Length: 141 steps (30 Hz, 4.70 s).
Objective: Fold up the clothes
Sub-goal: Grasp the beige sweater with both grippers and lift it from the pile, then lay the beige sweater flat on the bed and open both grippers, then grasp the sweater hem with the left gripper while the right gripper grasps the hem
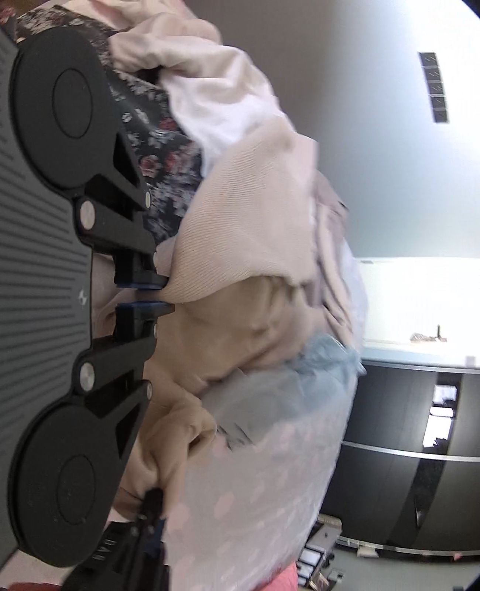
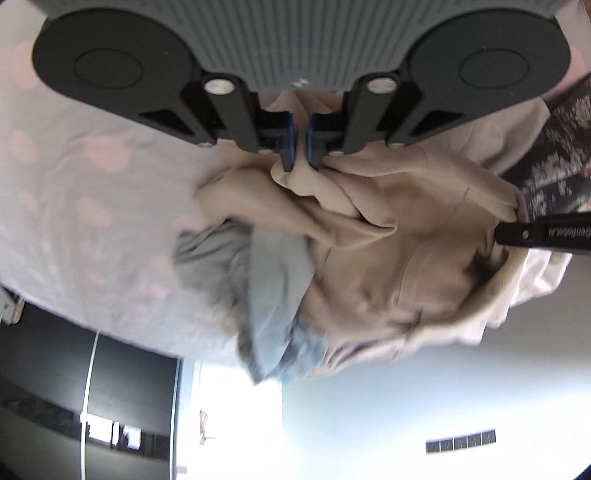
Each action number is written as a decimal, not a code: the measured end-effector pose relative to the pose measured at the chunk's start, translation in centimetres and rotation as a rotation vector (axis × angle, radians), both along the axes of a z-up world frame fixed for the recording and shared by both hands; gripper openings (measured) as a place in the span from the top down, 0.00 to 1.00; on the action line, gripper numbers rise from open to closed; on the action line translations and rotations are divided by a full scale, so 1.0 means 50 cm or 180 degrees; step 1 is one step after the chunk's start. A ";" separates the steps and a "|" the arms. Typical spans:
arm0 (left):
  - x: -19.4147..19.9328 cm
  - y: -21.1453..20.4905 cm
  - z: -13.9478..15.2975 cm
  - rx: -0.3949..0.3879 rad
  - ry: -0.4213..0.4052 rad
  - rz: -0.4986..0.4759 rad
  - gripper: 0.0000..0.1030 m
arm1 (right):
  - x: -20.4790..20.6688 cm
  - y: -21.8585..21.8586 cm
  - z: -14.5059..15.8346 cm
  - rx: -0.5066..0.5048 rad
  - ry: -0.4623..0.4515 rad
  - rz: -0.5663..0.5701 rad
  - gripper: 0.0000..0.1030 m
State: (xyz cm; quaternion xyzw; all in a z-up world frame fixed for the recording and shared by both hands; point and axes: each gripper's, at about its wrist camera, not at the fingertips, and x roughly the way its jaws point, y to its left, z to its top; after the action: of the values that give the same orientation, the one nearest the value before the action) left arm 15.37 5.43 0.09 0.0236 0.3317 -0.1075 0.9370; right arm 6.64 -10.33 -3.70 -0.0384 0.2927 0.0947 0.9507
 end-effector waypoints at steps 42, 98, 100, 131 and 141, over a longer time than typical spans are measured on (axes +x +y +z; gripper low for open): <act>-0.423 -0.471 -0.089 0.0196 0.1113 -0.2338 0.56 | -0.548 -0.675 0.006 -0.0409 0.0433 -0.2420 0.61; -0.355 -0.322 -0.110 0.0383 0.1896 -0.2215 0.92 | -0.602 -0.576 -0.013 0.0060 0.1612 -0.1641 0.94; -0.381 -0.309 -0.099 0.0369 0.2002 -0.2332 0.92 | -0.609 -0.581 -0.016 0.0034 0.1782 -0.1585 0.94; -0.104 -0.543 -0.099 0.0905 0.1354 -0.2593 0.61 | -0.373 -0.689 -0.026 0.0002 0.1679 -0.1266 0.61; 0.035 -0.599 -0.241 0.0756 0.1548 -0.2435 0.60 | -0.277 -0.710 -0.161 0.0206 0.2100 -0.1000 0.62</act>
State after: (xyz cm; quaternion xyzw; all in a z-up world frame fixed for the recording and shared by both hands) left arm 17.12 -24.50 -11.95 0.2254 0.5192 -0.4088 0.7159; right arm -7.20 -45.83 -11.77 0.0697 0.5828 -0.0359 0.8088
